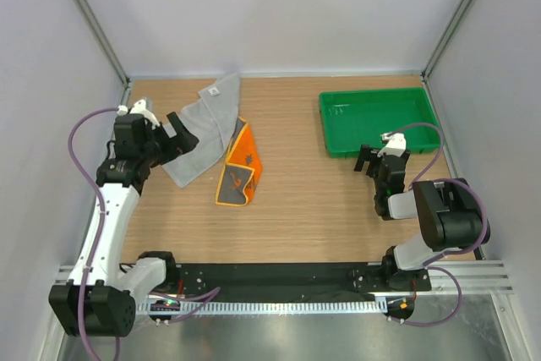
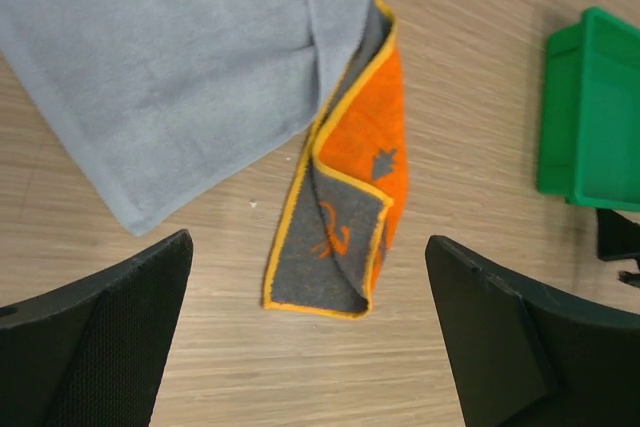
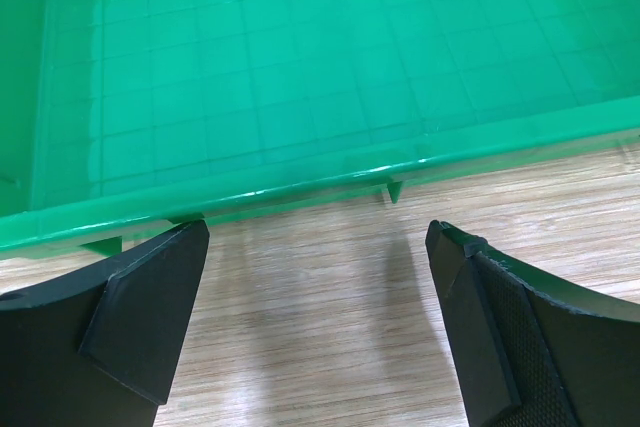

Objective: Roll the towels
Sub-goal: Move the towel to the center of the board

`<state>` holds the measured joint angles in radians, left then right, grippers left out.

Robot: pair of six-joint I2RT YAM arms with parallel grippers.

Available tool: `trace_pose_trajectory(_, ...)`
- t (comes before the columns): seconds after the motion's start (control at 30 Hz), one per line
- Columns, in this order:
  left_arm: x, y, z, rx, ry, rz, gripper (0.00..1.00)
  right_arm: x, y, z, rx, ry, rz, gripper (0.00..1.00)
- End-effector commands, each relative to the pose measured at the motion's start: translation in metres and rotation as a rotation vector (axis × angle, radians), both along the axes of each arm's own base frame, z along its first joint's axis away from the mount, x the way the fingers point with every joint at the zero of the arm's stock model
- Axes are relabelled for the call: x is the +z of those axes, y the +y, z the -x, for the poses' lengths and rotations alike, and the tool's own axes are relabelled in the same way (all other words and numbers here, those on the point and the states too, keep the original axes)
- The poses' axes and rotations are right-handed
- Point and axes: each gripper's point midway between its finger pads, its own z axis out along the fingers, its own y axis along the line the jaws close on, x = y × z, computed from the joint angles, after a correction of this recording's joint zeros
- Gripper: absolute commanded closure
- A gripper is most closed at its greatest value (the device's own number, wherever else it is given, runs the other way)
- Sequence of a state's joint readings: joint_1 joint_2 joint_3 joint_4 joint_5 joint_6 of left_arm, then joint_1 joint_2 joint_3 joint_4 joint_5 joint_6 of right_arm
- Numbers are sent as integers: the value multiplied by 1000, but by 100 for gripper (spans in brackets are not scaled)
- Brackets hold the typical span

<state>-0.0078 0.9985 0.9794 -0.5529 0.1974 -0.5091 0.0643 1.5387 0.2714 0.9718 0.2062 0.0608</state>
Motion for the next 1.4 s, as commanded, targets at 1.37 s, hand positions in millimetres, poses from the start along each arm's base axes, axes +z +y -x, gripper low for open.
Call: trace_pose_trajectory(1.37, -14, 63, 16, 328, 57, -128, 0, 143, 356, 62, 758, 400, -223, 17)
